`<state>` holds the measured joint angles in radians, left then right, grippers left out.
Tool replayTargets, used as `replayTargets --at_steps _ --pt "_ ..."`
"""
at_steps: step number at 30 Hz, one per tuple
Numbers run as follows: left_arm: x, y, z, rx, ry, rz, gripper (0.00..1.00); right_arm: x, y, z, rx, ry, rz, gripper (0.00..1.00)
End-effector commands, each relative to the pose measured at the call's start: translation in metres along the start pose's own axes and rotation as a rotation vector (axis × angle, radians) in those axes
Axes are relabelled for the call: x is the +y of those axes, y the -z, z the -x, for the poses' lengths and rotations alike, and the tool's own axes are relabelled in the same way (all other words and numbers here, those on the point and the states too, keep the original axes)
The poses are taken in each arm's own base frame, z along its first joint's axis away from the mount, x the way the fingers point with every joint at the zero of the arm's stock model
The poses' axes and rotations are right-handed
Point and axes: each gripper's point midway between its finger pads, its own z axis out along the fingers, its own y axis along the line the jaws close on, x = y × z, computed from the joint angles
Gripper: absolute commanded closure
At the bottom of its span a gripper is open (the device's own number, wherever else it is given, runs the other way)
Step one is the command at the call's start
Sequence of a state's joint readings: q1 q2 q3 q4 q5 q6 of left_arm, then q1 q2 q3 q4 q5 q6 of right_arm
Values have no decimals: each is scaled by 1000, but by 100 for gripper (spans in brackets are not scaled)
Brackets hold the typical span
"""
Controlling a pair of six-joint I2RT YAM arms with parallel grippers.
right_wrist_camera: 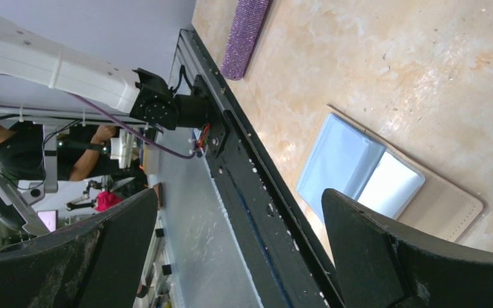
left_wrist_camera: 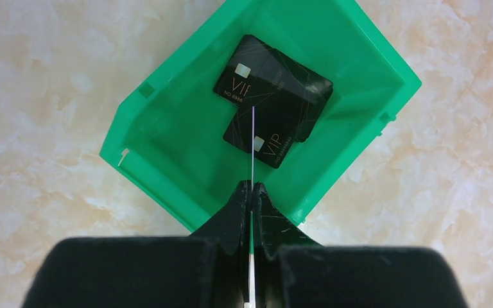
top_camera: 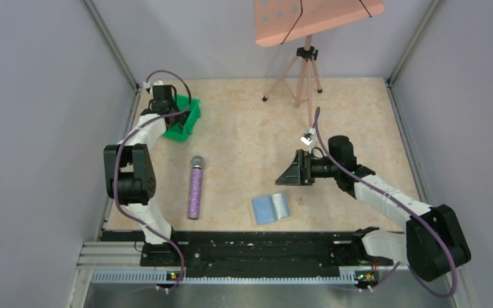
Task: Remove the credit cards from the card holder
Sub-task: Place the credit card in the storage box.
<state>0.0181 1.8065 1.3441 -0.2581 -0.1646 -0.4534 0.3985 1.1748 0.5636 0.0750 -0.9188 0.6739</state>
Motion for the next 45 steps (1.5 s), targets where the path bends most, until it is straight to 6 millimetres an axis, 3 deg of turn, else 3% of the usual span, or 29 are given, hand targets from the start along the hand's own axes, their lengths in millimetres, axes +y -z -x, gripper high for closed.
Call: replayTargets --at_steps 1,8,16,30,45 --pt "-11 -9 15 -29 -13 -34 100 12 0 17 -31 78 30 1" --pt "-1 -18 21 -50 -45 28 100 11 -1 19 -26 84 28 1" --pt "-8 -23 29 -70 -53 6 100 11 -3 23 -23 86 29 1" --pt "-6 1 55 -142 -71 19 100 15 -3 26 -33 78 36 1" --pt "-7 14 70 -202 -79 18 100 22 -4 26 -35 83 44 1"
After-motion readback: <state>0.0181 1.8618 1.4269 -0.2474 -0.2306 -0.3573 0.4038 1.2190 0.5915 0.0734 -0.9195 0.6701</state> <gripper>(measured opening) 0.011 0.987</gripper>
